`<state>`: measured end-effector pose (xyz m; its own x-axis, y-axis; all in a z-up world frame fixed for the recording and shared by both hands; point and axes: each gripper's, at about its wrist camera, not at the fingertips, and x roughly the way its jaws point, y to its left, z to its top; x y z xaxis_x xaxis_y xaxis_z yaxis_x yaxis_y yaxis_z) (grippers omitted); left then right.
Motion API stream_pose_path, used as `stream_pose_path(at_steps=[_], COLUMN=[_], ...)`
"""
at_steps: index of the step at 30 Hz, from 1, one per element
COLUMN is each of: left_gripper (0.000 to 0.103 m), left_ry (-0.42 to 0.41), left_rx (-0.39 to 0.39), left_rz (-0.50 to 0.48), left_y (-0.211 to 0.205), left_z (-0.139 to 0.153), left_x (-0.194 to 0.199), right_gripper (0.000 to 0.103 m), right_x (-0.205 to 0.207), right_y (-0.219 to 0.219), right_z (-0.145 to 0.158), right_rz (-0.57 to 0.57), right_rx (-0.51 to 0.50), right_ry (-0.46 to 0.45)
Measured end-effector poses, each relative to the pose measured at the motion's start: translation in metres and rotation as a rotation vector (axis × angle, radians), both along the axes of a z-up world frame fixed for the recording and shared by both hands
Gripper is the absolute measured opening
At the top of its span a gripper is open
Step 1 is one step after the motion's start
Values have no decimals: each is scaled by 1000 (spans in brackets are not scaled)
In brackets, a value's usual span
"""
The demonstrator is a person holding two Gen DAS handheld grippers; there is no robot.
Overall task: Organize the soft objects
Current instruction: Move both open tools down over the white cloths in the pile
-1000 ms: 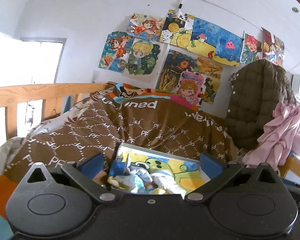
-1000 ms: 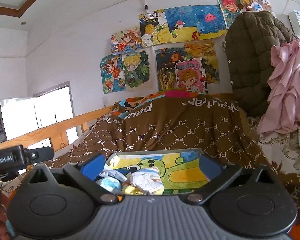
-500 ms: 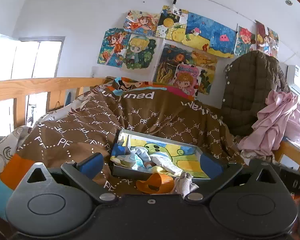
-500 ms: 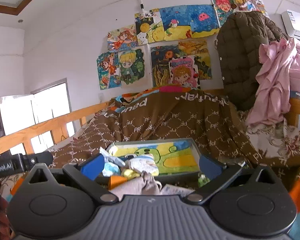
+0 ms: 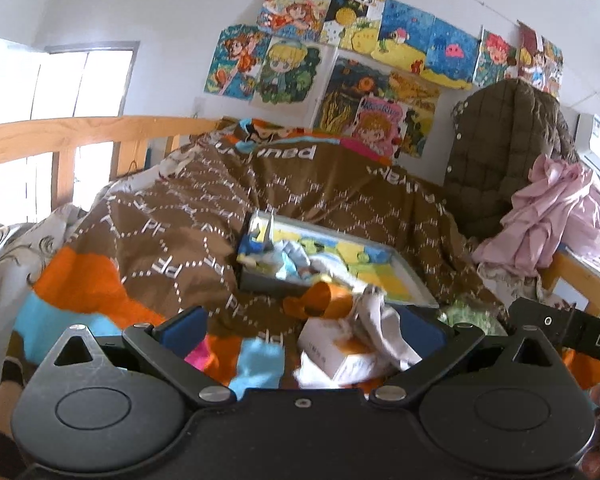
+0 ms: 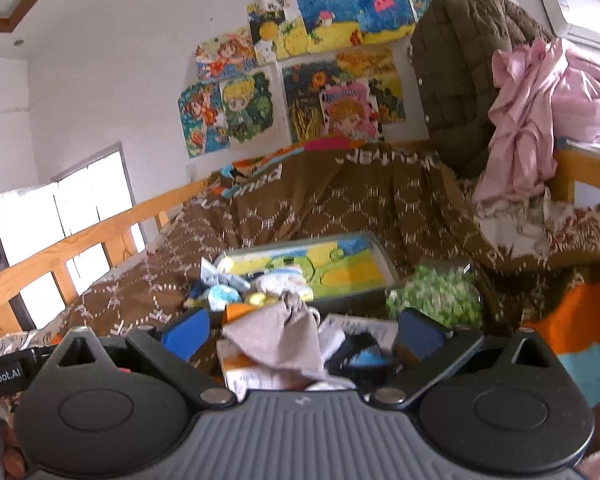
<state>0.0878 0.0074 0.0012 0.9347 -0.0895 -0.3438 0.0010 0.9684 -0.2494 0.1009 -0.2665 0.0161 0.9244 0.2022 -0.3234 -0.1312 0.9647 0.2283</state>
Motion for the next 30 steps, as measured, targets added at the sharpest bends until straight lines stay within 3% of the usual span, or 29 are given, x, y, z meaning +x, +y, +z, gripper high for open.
stream_pose_path(at_steps=[5, 12, 23, 30], left_gripper=[102, 102, 102, 102], left_ry=[33, 108, 137, 173], left_rx=[14, 23, 63, 44], left_rz=[-37, -76, -85, -91], left_y=[-5, -12, -18, -21], left_z=[-8, -25, -32, -43], left_x=[-8, -3, -2, 7], right_gripper=[103, 103, 103, 103], right_x=[1, -1, 6, 17], right_y=[4, 4, 4, 4], right_z=[-6, -11, -19, -26], right_rz=[1, -17, -50, -39], right_rx=[-13, -8, -27, -24], right_ry=[88, 135, 236, 312])
